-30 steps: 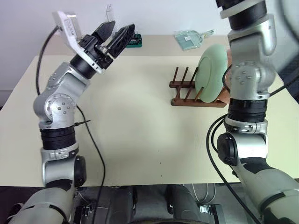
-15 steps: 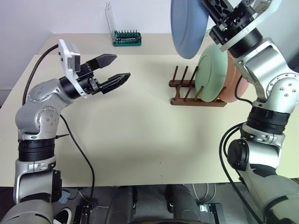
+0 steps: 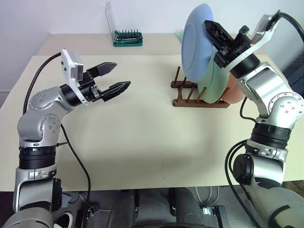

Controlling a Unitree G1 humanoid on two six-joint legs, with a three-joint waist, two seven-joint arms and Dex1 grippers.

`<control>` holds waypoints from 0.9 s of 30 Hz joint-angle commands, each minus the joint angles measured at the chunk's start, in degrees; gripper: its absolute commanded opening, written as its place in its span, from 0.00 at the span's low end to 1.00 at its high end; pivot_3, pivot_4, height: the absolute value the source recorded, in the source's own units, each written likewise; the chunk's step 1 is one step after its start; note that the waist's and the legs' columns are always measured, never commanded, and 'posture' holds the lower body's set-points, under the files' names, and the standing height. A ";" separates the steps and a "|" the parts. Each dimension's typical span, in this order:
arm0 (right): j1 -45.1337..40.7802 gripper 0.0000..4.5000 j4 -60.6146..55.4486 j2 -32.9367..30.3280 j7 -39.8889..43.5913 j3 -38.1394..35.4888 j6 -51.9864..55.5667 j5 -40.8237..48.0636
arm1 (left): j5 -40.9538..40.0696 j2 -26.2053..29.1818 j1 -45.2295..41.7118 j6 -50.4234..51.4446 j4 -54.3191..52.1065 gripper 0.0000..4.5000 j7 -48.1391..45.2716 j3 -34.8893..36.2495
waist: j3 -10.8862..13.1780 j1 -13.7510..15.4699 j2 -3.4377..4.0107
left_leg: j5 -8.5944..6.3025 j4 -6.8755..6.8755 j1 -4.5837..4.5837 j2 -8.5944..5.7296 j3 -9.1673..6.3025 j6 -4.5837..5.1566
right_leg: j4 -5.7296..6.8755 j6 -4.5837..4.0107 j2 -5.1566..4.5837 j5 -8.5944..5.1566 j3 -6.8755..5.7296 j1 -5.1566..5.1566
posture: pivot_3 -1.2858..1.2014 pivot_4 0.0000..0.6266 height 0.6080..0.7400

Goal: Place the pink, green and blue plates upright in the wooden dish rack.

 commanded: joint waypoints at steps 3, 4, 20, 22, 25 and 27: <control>1.18 0.00 -2.18 0.59 0.92 -1.24 -1.69 -0.08 | -0.34 0.06 -0.89 -0.43 -1.41 0.99 0.56 1.05 | 0.00 0.04 0.00 | 0.00 0.00 0.00 0.00 0.00 0.00 | 0.00 0.00 0.00 0.00 0.00 0.00 | 0.52 0.24 0.88; 1.53 0.00 -2.14 0.69 0.99 -1.25 -1.72 -0.04 | -0.29 0.04 -0.95 -0.48 -1.34 0.99 0.65 1.02 | 0.00 0.06 0.00 | 0.00 0.01 0.00 0.00 0.00 0.00 | 0.00 0.00 0.00 0.00 0.00 0.00 | 0.52 0.24 0.88; 3.36 0.76 -1.49 0.95 5.59 -0.27 -2.62 -4.82 | -1.03 0.19 -1.58 1.35 -2.09 1.00 2.36 1.35 | 0.00 0.02 0.00 | 0.00 0.02 0.00 0.00 0.00 0.00 | 0.03 0.00 0.00 0.00 0.00 0.00 | 0.52 0.24 0.88; 3.08 0.98 -2.00 0.60 6.79 0.02 -3.01 -6.18 | -1.91 0.23 -1.62 2.41 -2.19 1.00 2.04 1.36 | 0.00 0.03 0.00 | 0.00 0.02 0.00 0.00 0.00 0.00 | 0.02 0.00 0.00 0.00 0.00 0.00 | 0.52 0.24 0.88; 3.02 0.99 -3.28 -0.66 10.01 1.01 -2.53 -8.05 | -2.40 0.30 -1.69 3.11 -2.37 1.00 1.81 1.37 | 0.00 0.03 0.00 | 0.00 0.02 0.00 0.00 0.00 0.00 | 0.04 0.00 0.00 0.00 0.00 0.00 | 0.52 0.24 0.88; 2.86 0.99 -3.80 -1.51 11.72 1.52 -2.60 -9.46 | -2.35 0.27 -1.78 3.02 -2.45 1.00 1.87 1.42 | 0.00 0.03 0.00 | 0.00 0.02 0.00 0.00 0.00 0.00 | 0.04 0.00 0.00 0.00 0.00 0.00 | 0.52 0.24 0.88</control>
